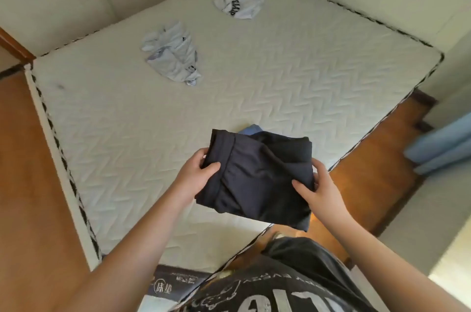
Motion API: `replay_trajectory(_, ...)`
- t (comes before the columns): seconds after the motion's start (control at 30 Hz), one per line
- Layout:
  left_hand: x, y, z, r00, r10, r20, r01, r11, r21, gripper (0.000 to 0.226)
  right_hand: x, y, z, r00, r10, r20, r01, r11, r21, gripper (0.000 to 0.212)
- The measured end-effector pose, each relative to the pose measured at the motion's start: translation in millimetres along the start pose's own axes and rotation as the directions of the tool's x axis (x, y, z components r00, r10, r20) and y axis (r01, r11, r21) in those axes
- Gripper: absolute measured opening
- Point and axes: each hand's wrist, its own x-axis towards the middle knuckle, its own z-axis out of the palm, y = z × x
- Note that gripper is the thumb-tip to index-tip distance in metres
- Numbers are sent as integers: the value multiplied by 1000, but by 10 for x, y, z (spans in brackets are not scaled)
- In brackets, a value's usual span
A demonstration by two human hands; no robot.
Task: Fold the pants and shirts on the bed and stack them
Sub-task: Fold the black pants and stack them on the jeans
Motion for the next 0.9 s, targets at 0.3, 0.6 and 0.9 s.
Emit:
replay_trajectory(0.3,492,458,441,986,-4,168,-22,987,156,38,116,387,-333,982,188,3,-182,949,256,42)
replay_trajectory(0.6,997,563,525,950,-98,297,34,977,212,34,296,584,-199,944,328,43,-312,839,447,44)
replay_trajectory(0.9,1920,71,546,898,-189,397,59,946,318,33,691,1084,424,822,568,-42,-487,740,465,36)
